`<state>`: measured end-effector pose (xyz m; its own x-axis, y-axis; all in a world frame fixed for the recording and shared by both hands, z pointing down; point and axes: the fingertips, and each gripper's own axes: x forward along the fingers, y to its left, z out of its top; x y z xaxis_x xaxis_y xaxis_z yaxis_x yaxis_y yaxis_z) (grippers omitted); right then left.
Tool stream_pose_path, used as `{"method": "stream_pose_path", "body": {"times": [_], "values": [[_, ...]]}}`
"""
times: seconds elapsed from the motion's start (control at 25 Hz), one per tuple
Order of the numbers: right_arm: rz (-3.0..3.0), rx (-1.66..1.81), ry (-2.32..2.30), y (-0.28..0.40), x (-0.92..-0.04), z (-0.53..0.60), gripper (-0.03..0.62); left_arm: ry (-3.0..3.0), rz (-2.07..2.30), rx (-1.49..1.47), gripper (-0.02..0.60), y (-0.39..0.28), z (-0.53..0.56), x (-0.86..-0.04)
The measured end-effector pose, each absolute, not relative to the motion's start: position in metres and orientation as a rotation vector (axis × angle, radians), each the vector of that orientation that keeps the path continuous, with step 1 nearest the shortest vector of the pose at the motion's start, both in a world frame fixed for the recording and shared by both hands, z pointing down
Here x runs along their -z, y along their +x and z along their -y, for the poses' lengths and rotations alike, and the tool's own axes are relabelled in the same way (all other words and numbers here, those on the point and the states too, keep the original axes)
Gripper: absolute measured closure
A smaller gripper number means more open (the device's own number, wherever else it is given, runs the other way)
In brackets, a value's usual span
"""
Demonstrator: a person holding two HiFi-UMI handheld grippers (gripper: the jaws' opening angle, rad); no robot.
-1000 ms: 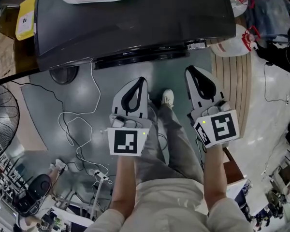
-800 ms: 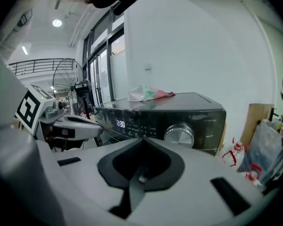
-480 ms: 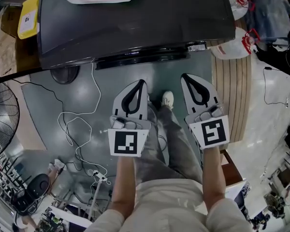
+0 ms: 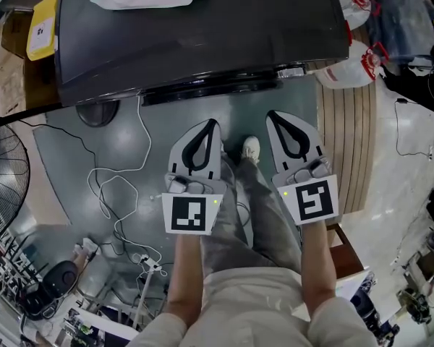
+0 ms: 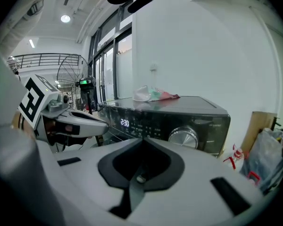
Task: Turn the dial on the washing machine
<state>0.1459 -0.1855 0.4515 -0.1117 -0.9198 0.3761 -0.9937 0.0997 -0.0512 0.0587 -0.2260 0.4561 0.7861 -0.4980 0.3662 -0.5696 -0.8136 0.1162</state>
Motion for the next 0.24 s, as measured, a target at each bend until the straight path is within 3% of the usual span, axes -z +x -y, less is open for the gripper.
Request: {"method": "stream_pose_path", "body": {"times": [0.24], "values": [[2.120,-0.429,1.914,0.1482,-0.4508,0.1869,0.588,2.760,0.830,-0.480,0.569,0.0625,0.2248,-0.4557]]}}
